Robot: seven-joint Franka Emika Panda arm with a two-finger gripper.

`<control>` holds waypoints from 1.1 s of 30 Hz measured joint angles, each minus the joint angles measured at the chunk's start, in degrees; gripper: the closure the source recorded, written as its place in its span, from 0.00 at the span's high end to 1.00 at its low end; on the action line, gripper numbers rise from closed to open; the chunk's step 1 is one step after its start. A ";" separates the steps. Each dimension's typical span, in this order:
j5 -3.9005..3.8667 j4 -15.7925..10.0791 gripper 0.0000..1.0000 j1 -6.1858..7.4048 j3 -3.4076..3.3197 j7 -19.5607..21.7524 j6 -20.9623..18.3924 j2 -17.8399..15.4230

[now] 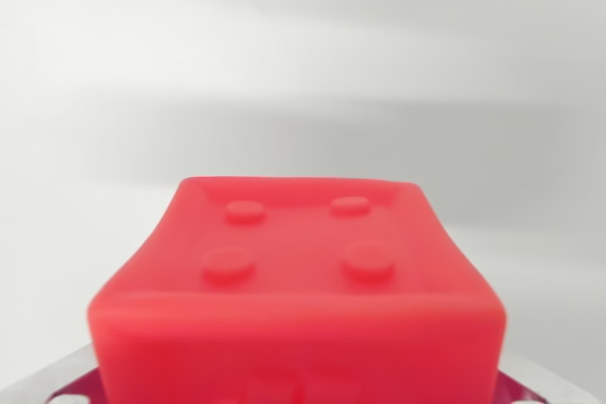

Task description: Destack cube

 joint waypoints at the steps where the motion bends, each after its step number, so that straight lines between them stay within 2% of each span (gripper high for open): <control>1: 0.00 -0.14 0.00 -0.02 0.00 -0.24 0.08 -0.04; 33: 0.00 -7.52 0.00 -0.99 0.01 -14.51 5.11 -2.34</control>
